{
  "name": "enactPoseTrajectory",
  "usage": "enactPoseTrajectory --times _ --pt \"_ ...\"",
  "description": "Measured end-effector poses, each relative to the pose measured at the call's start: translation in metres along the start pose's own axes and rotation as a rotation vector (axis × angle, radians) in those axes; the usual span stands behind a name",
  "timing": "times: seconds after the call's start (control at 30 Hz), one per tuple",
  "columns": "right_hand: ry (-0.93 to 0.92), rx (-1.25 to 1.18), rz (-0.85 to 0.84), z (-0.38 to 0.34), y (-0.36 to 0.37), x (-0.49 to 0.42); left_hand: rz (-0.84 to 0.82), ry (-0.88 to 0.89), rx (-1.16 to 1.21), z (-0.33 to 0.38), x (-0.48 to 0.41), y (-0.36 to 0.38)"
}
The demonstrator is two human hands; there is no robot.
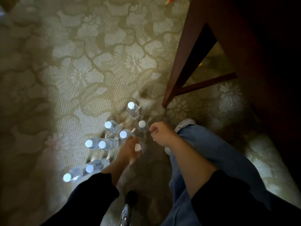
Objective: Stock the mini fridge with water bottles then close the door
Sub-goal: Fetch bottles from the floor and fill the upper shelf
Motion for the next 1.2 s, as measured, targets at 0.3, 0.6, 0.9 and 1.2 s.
enactPoseTrajectory --times 0.3,0.6,0.9,1.2 --pt "-0.130 0.020 0.045 -0.015 -0.001 0.099 0.113 0.378 0.015 0.089 0.086 -0.105" --pt "-0.469 0.112 0.233 -0.086 -0.030 0.225 0.127 0.730 0.040 0.200 0.209 -0.204" --pt "-0.817 -0.012 0.529 -0.132 -0.049 0.369 0.123 1.004 0.056 0.306 0.331 -0.277" --pt "-0.891 0.012 0.793 -0.126 -0.077 0.496 0.142 1.259 -0.016 0.404 0.423 -0.274"
Point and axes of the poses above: each hand's wrist, its own x-axis away from the middle knuckle, its own y-axis out of the palm, z = x × y, the point moved 4 cm from there along -x, towards the middle knuckle, and after that the axes turned 9 degrees about -z, right-handed, at the moved point
